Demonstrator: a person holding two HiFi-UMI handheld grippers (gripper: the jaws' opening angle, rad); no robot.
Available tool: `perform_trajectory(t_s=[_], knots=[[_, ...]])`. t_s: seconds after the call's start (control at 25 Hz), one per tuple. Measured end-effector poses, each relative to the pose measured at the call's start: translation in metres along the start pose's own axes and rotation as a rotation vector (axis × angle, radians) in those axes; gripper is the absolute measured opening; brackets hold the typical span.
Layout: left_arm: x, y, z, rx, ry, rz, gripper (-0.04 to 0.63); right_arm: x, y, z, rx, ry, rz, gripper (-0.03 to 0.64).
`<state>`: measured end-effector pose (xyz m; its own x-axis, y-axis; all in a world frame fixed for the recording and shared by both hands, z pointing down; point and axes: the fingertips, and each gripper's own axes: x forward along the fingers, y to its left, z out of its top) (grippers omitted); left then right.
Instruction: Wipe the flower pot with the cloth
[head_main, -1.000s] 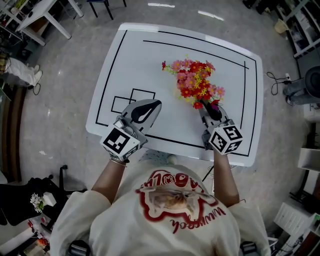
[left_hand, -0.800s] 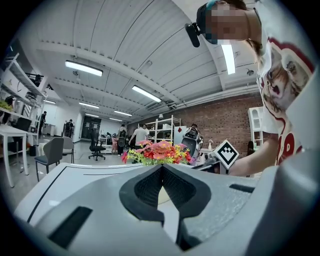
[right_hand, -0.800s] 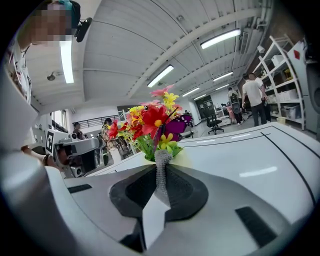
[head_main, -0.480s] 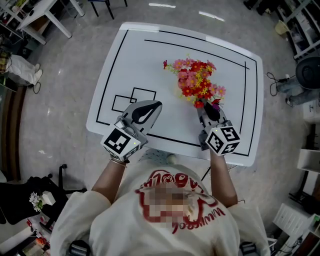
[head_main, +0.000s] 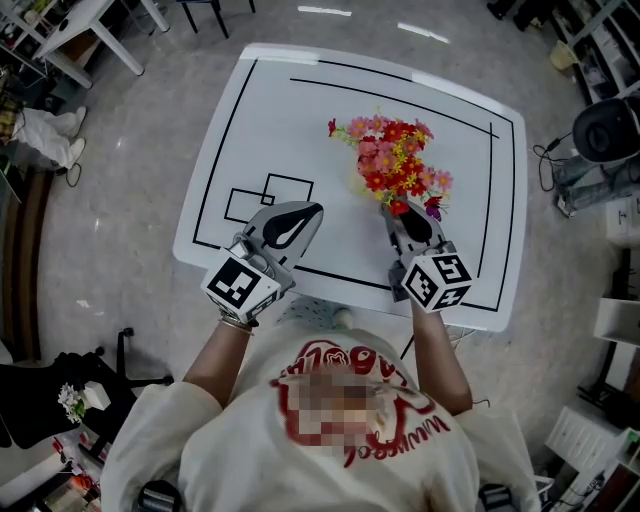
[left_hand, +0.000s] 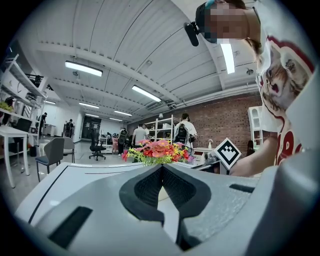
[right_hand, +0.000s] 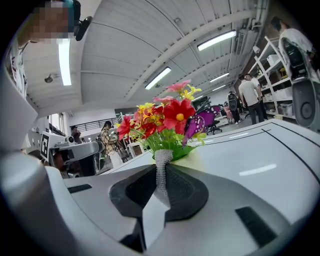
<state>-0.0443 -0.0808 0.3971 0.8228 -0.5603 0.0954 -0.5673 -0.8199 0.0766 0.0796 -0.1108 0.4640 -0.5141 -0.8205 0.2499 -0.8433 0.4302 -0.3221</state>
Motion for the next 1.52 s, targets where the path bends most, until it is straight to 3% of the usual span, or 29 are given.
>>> perform_trajectory(t_s=[1.04, 1.32, 1.52], knots=[[0.009, 0.003, 0.005, -0.001, -0.027, 0.000, 0.003, 0.032, 0.022, -0.001, 0.000, 0.003, 0.069, 0.037], [0.006, -0.014, 0.008, -0.011, -0.025, -0.017, 0.003, 0.000, 0.057, -0.006, -0.005, 0.009, 0.133, 0.037], [0.008, -0.026, 0.014, 0.003, -0.038, -0.022, 0.003, -0.026, 0.074, 0.026, -0.065, -0.066, 0.161, 0.037]])
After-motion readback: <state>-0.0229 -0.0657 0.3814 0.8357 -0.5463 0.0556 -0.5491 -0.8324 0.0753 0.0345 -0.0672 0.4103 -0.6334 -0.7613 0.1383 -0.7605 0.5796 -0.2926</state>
